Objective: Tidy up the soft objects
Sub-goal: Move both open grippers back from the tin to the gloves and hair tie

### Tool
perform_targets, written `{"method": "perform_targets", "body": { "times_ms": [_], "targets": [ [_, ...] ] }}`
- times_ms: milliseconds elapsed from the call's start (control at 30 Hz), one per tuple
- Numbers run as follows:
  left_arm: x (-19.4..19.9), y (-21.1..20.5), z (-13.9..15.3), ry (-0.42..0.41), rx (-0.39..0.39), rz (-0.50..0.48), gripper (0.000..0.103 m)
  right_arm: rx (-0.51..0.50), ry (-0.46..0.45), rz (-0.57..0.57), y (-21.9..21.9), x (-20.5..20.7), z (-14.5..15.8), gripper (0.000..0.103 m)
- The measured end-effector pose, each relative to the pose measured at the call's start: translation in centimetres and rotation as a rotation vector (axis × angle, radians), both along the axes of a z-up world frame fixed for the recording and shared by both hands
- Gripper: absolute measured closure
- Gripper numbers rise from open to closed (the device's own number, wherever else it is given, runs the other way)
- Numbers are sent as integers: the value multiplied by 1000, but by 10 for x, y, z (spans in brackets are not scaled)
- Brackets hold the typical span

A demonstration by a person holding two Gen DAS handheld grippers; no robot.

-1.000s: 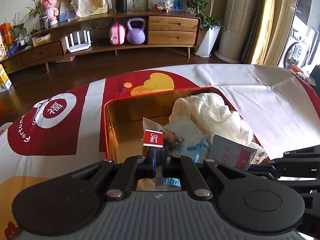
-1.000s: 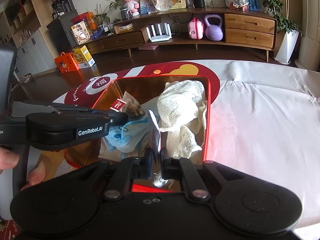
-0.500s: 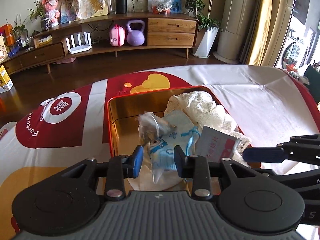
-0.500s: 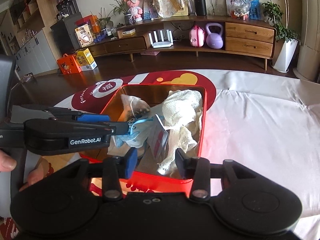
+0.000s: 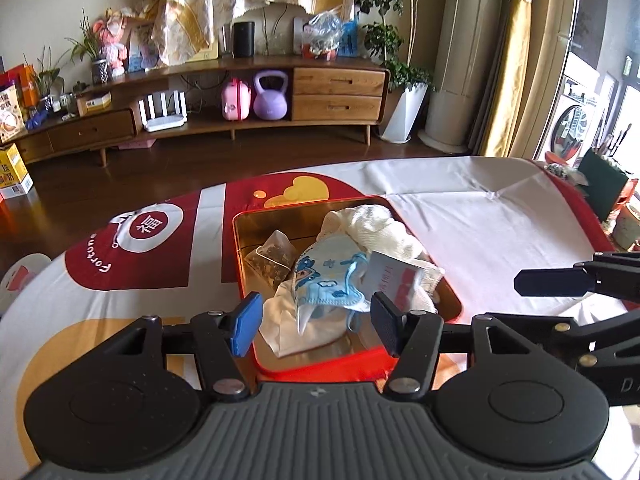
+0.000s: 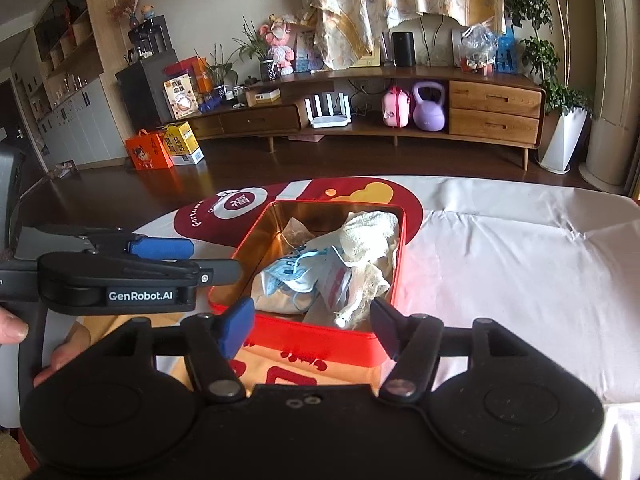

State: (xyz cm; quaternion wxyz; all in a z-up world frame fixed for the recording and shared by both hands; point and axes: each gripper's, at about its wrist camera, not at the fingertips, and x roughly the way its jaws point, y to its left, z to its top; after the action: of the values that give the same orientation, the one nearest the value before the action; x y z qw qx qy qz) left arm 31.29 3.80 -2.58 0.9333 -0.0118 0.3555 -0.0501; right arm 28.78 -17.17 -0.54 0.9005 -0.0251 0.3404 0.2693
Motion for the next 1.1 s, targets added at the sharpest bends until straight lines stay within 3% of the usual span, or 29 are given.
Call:
{"method": "perform_targets", "body": {
  "times_ms": [333,433,500,867,1100],
  "targets": [
    [-59,-9,24,-45,-21,-25,44,15,-29,0,-10,-48,19,24],
    [-76,-9,28,-58,-33,-22,34,17,-42,-3,-13,-61,23,20],
    [-87,-9,30,-65,-41,-19,33,14,-52,-14,-15,-70,24,16],
    [-140,-14,25,-95,-33,27,30,25,-93,-22,-32,-116,13,2],
    [-167,-18,9,-110,-40,68,24,18,-108,-40,-38,-128,-6,1]
  ]
}}
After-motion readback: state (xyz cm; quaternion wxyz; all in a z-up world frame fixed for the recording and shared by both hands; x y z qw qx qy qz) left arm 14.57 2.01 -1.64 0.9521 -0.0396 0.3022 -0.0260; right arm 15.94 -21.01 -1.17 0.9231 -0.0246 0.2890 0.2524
